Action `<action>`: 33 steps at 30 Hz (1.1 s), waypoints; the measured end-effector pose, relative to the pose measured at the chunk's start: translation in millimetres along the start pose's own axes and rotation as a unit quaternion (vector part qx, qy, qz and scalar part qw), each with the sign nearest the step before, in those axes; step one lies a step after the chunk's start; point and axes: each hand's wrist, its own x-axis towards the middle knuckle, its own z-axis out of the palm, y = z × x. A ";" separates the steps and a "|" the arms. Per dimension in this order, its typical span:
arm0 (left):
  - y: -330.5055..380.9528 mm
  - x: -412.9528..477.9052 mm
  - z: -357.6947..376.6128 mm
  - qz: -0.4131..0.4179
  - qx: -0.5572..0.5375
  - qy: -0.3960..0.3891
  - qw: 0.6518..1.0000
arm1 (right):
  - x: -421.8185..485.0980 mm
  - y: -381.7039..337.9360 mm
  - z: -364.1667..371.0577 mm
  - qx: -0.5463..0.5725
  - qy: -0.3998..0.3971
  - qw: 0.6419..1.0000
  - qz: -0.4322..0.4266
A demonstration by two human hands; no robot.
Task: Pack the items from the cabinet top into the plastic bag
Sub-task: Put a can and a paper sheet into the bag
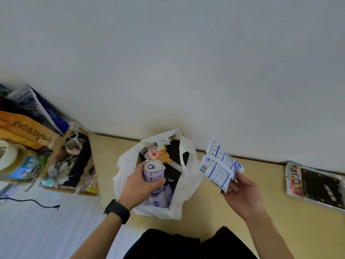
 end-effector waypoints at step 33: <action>-41.1 62.5 106.8 0.094 0.108 -0.127 0.981 | -19.3 25.2 -21.6 0.013 0.019 0.999 0.038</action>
